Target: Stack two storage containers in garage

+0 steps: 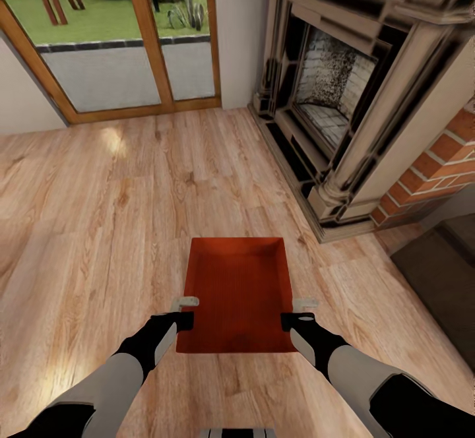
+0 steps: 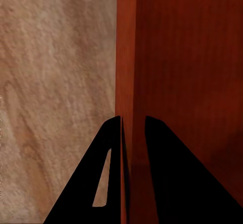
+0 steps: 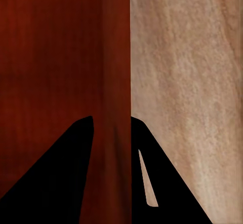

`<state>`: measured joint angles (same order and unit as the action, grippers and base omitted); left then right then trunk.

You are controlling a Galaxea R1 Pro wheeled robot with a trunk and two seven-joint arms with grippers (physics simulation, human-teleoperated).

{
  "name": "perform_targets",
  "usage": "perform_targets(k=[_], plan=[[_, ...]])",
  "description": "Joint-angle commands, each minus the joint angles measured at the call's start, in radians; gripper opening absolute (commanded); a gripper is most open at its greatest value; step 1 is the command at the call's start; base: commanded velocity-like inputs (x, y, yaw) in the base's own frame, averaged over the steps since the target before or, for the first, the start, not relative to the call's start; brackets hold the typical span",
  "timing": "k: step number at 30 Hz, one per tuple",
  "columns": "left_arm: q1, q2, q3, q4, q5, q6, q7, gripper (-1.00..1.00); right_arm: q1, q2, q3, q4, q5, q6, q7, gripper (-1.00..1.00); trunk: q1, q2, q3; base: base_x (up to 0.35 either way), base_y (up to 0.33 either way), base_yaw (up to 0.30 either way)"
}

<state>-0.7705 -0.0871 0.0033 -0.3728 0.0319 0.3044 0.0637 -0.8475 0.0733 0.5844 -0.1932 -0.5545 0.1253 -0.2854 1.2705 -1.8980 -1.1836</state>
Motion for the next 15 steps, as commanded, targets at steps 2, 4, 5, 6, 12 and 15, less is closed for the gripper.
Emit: perform_targets(k=[2,4,5,6,12,15], plan=[[0.0,0.001,0.001,0.002,0.0,0.007,0.011,-1.0,-0.001,-0.006,0.0,-0.005,0.021,-0.003,-0.008,-1.0,-0.008,0.014,0.006,0.0,0.0,0.0],[0.0,0.001,0.001,0.002,0.0,0.006,0.011,-1.0,-0.001,-0.005,0.0,-0.005,0.022,-0.003,-0.008,-1.0,-0.016,0.028,0.012,0.0,0.0,0.0],[0.0,0.001,0.001,0.002,0.0,0.006,0.011,-1.0,-0.001,-0.005,0.0,-0.005,0.022,-0.003,-0.008,-1.0,-0.019,0.035,0.015,0.0,0.0,0.0],[0.0,0.001,0.001,0.002,0.0,0.007,0.011,-1.0,-0.001,-0.004,0.0,-0.005,0.022,-0.003,-0.008,-1.0,-0.023,0.042,0.018,0.0,0.0,0.0],[0.0,0.001,0.001,0.002,0.0,0.006,0.011,-1.0,-0.001,-0.005,0.0,-0.005,0.022,-0.003,-0.008,-1.0,-0.046,0.084,0.037,0.0,0.0,0.0],[0.0,0.001,0.001,0.002,0.0,0.006,0.011,-1.0,-0.001,-0.005,0.0,-0.005,0.022,-0.003,-0.008,-1.0,-0.058,0.105,0.047,0.0,0.0,0.0]])
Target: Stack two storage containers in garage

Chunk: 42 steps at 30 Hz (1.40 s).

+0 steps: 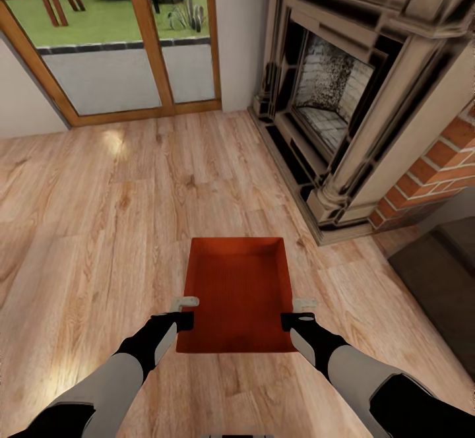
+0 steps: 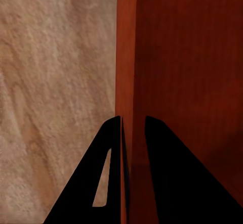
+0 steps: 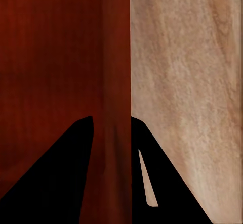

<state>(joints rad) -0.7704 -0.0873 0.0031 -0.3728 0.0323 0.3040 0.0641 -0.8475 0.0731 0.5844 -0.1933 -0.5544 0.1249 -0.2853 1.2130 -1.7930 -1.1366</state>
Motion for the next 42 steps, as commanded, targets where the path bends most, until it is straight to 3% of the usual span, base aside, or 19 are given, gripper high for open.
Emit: perform_targets(k=[1,18,42], plan=[[0.0,0.001,0.002,0.002,0.0,0.007,0.011,-1.0,-0.001,-0.005,0.0,-0.005,0.022,-0.002,-0.008,-1.0,-0.004,0.007,0.003,0.0,0.0,0.0],[0.0,0.001,0.002,0.001,0.021,0.007,0.01,-1.0,-0.001,-0.007,0.0,-0.005,0.022,-0.002,0.019,-1.0,-0.069,0.126,0.056,0.0,0.0,0.0],[0.0,0.001,0.002,0.002,0.022,0.007,0.011,-1.0,-0.001,-0.001,0.0,-0.005,0.022,-0.002,0.025,-1.0,-0.161,0.294,0.131,0.0,0.0,0.0]])
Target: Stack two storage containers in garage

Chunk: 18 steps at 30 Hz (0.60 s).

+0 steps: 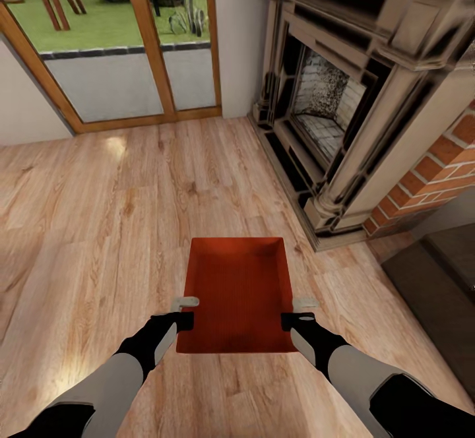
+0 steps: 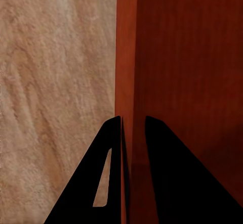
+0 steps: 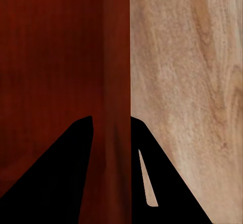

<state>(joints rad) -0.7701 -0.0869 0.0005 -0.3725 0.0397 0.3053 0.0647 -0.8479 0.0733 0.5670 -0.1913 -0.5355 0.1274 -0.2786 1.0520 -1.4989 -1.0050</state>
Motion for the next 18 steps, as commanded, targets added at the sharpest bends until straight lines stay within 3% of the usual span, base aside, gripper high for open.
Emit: perform_targets(k=[1,18], plan=[[0.0,0.001,0.004,0.001,0.015,0.006,0.01,-1.0,0.0,-0.001,0.017,-0.007,0.003,-0.005,0.019,-1.0,-0.004,0.007,0.003,0.0,0.0,0.0],[0.0,0.001,0.004,0.001,0.015,0.006,0.01,-1.0,0.0,-0.001,0.017,-0.007,0.003,-0.005,0.018,-1.0,-0.069,0.126,0.056,0.0,0.0,0.0]])
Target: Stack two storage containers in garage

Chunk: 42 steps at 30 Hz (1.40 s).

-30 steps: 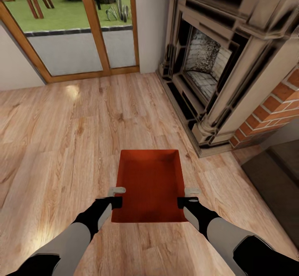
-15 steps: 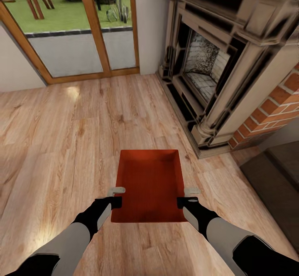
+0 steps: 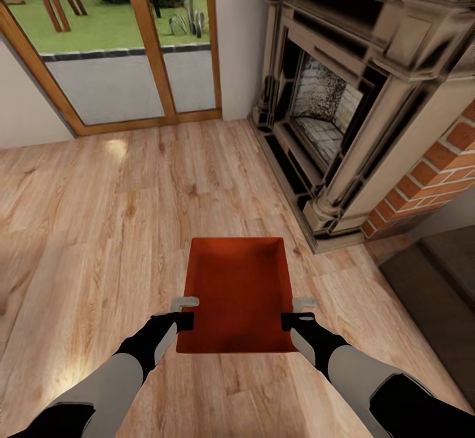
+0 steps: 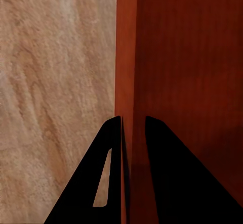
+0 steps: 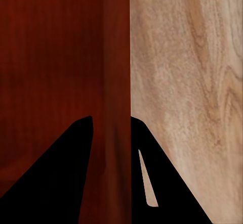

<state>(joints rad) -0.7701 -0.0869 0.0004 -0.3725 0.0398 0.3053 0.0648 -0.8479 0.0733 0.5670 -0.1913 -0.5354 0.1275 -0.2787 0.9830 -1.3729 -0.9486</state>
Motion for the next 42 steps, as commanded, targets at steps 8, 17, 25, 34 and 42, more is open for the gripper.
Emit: perform_targets(k=[8,17,25,34,42], plan=[[0.0,0.0,0.004,0.001,0.015,0.005,0.01,-1.0,0.0,-0.001,0.017,-0.007,0.003,-0.005,0.018,-1.0,-0.031,0.056,0.025,0.0,0.0,0.0],[0.0,0.0,0.004,0.001,0.015,0.005,0.01,-1.0,0.0,-0.001,0.017,-0.007,0.003,-0.005,0.019,-1.0,-0.065,0.119,0.053,0.0,0.0,0.0],[0.0,0.0,0.004,0.001,0.015,0.005,0.01,-1.0,0.0,-0.001,0.017,-0.007,0.003,-0.005,0.02,-1.0,-0.096,0.175,0.078,0.0,0.0,0.0],[0.0,0.001,0.004,0.001,0.015,0.005,0.01,-1.0,0.0,-0.001,0.017,-0.007,0.003,-0.006,0.021,-1.0,-0.13,0.238,0.106,0.0,0.0,0.0],[0.0,0.0,0.004,0.001,0.015,0.005,0.01,-1.0,0.0,-0.001,0.017,-0.007,0.003,-0.006,0.022,-1.0,-0.161,0.294,0.131,0.0,0.0,0.0]])
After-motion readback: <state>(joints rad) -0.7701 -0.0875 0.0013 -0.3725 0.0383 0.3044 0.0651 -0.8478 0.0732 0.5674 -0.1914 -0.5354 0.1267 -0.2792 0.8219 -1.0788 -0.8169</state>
